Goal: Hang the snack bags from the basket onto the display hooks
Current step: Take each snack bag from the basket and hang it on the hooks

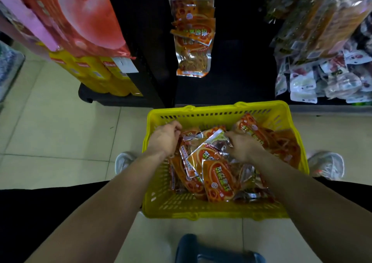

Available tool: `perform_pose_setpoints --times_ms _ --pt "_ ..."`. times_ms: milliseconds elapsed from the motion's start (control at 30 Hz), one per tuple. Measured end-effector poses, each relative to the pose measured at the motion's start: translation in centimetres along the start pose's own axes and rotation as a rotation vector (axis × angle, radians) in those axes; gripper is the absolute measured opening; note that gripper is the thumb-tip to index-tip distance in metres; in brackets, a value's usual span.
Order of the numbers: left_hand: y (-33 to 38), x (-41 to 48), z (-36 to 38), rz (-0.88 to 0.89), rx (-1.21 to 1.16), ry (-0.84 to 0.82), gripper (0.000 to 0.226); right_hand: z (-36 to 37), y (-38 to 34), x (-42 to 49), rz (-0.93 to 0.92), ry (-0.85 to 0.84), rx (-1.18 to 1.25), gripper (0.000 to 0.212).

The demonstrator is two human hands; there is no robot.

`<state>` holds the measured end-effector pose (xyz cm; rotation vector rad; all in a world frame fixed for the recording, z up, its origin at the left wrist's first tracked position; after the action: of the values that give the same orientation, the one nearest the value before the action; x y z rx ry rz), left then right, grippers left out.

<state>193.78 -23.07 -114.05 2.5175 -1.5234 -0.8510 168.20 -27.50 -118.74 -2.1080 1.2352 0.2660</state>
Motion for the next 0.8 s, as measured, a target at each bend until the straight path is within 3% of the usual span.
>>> perform_pose_setpoints --times_ms 167,267,400,600,800 --pt "0.1 1.7 0.2 -0.007 -0.056 0.025 0.021 2.1 -2.5 3.5 -0.164 0.053 -0.117 0.05" --pt "0.3 2.3 0.3 0.016 -0.039 0.045 0.016 3.1 -3.9 4.6 -0.284 -0.027 -0.292 0.056" --pt "0.5 2.5 -0.3 0.003 -0.057 0.083 0.017 2.6 -3.9 4.5 -0.298 -0.043 -0.492 0.04" --pt "1.2 1.7 -3.2 -0.061 -0.025 0.069 0.015 -2.4 -2.2 2.4 -0.177 -0.001 -0.424 0.032" --pt "2.7 -1.1 -7.2 -0.062 -0.032 0.055 0.013 -9.2 -2.3 -1.6 -0.113 0.108 -0.181 0.018"
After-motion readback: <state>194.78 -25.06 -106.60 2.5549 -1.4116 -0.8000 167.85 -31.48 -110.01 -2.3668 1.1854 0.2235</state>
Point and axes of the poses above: each hand's wrist, its own x-axis towards the middle knuckle, its own z-axis out of the palm, y = z × x, the point moved 2 cm from there along x, towards the middle knuckle, and after that the axes turned 10 degrees about -z, right-handed, at the moved point
